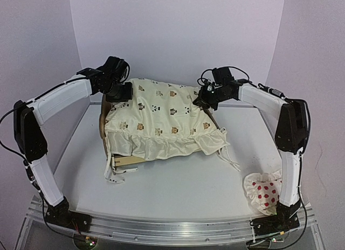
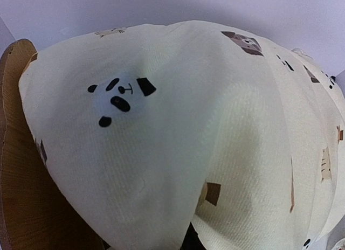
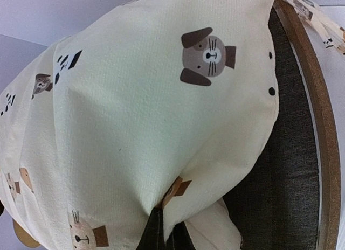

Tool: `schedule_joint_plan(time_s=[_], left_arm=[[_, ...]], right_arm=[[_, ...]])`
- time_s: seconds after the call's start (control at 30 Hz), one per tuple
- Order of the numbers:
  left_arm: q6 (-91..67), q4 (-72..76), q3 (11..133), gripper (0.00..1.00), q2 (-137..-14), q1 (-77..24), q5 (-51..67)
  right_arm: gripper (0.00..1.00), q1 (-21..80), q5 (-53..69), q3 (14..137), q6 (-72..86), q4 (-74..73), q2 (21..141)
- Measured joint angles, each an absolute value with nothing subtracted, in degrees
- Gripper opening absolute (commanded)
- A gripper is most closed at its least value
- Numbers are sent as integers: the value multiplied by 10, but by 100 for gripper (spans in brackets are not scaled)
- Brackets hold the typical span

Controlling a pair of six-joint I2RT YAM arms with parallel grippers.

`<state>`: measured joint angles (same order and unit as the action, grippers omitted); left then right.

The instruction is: Set up the pet bed

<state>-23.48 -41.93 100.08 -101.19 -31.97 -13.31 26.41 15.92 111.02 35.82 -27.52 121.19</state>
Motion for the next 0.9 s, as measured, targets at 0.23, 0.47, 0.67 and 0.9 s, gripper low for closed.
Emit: schedule_joint_plan(time_s=[0.23, 0.47, 0.67, 0.9], left_arm=[[-232, -432, 1026, 87, -1053, -312, -153], [-239, -483, 1093, 99, -1073, -313, -150], [-241, -539, 1169, 99, -1064, -336, -173], [-266, -598, 1071, 95, -974, -365, -219]], right_arm=[[86, 265, 155, 1120, 338, -277, 1247], [98, 268, 139, 1120, 303, -289, 1235], [98, 267, 91, 1068, 256, -307, 1153], [93, 255, 39, 934, 214, -317, 1044]])
